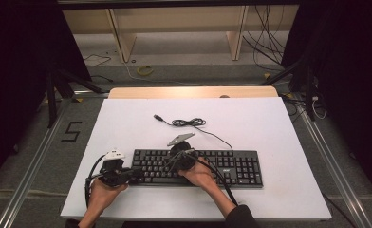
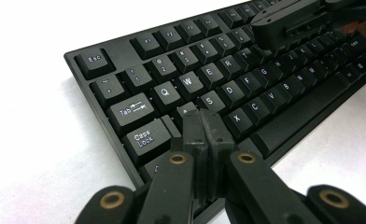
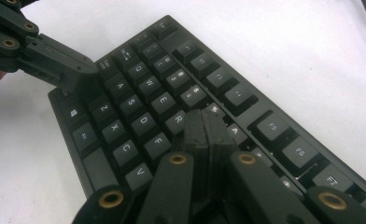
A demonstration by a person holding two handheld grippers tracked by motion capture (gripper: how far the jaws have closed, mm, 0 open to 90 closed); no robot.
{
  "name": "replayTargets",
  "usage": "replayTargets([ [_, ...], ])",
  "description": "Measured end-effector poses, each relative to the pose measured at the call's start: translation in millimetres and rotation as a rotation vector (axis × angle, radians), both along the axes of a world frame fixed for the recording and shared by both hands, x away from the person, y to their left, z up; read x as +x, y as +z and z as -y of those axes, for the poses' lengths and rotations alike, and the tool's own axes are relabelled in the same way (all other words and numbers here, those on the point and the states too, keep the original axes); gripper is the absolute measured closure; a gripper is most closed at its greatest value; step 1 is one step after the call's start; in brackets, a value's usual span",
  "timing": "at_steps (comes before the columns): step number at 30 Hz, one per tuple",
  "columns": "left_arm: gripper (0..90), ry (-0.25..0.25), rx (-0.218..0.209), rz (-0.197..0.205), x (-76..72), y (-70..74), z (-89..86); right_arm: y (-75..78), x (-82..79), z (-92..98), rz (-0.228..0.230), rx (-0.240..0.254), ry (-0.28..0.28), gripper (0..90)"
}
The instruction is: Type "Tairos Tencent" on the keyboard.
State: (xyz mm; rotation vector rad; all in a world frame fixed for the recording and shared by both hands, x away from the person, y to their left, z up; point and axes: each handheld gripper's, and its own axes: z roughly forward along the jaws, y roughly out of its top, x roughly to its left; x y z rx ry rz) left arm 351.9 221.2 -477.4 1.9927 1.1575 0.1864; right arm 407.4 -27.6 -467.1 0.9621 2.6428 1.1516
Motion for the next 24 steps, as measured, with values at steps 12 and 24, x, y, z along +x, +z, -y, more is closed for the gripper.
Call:
replayTargets([
  [12, 89.0, 0.001, 0.013, -0.014, 1.0, -1.3, -1.1, -2.3, 2.8, -7.0, -0.006, -0.009, 0.008, 90.0],
  [24, 89.0, -0.005, 0.026, -0.021, 1.1, -2.8, 0.6, -5.4, 3.3, -9.2, -0.015, -0.018, 0.007, 90.0],
])
